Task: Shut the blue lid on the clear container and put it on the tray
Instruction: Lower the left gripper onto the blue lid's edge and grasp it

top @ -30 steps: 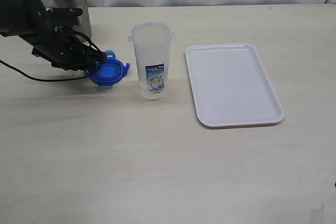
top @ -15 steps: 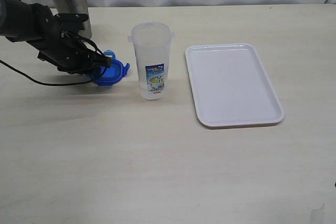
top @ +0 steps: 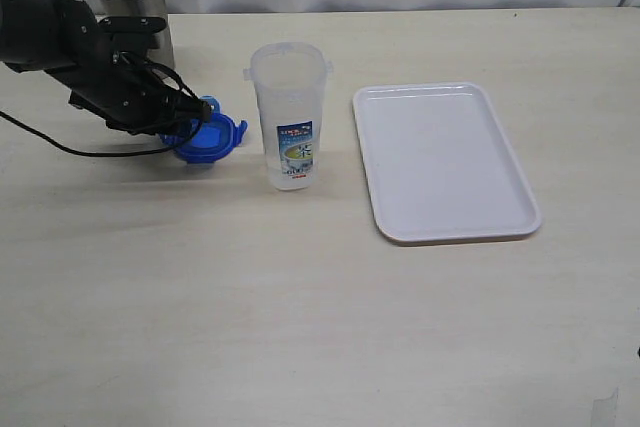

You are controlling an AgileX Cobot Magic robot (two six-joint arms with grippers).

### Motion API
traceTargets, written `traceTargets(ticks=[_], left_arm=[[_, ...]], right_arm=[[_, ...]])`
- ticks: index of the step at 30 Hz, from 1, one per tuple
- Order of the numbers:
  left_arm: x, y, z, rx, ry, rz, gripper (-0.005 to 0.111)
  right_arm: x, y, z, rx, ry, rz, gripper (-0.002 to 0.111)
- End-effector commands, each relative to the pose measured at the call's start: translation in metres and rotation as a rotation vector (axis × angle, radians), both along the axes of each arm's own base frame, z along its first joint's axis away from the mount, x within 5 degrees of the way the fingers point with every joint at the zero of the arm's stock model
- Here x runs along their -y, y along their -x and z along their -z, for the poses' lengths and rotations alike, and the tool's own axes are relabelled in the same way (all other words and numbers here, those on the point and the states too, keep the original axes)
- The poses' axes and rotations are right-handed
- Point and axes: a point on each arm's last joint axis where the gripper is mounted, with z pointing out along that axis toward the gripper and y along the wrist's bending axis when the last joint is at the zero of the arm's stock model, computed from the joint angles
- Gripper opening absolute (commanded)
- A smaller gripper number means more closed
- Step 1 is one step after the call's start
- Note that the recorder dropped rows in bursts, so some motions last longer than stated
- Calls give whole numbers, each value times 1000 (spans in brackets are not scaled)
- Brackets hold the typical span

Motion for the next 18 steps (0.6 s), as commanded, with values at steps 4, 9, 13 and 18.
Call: traceTargets(ticks=[4,9,13,18], left_arm=[[0,0,-5,-2,-8,14,46],[-1,0,-5,-2,-10,12,45],[-1,0,-5,-6,-11,13,45],[0,0,-5,-15,9,-26,45]], right_arm=[[0,0,0,5,1,5,5],[0,0,0,5,1,5,5],[0,0,0,5,1,5,5],[0,0,0,5,1,5,5]])
